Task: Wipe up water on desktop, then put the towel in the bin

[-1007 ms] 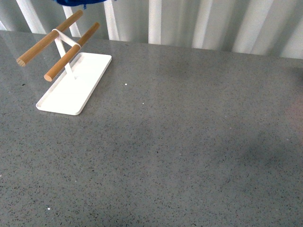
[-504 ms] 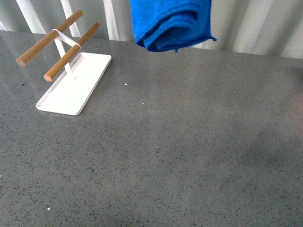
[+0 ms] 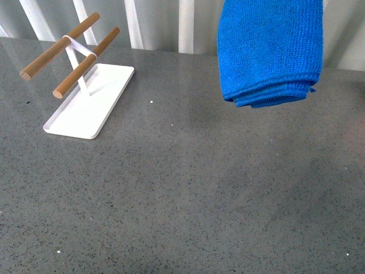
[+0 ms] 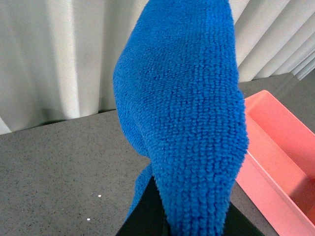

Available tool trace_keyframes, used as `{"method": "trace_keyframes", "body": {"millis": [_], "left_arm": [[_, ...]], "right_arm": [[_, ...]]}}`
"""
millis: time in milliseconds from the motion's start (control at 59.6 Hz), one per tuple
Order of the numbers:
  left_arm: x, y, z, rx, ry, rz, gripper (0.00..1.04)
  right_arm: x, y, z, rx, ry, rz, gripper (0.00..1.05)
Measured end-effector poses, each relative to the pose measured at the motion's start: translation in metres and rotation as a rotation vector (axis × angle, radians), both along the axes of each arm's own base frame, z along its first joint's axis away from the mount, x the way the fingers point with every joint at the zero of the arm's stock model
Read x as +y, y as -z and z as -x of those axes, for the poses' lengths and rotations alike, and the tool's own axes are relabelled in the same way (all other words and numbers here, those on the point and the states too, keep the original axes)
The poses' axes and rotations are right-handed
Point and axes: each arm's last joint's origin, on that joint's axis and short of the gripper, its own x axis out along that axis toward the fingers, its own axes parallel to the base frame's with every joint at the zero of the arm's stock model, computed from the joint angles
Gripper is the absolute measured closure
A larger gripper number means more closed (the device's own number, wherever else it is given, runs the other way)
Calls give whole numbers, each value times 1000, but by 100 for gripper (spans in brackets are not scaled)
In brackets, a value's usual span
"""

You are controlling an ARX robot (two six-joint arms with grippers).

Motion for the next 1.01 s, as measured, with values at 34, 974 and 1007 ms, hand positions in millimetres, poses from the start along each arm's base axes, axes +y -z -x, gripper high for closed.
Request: {"method": "trace_keyframes", "body": {"millis": [34, 974, 1007], "left_arm": [[1, 1, -2, 3, 3, 0, 99], [2, -2, -6, 18, 37, 65, 99], [2, -2, -6, 20, 41, 69, 99]], "right_arm": [[-4, -8, -7, -11, -6, -10, 7], [86, -7, -166, 382, -406, -422, 7], [87, -8, -170, 375, -413, -416, 7]]}}
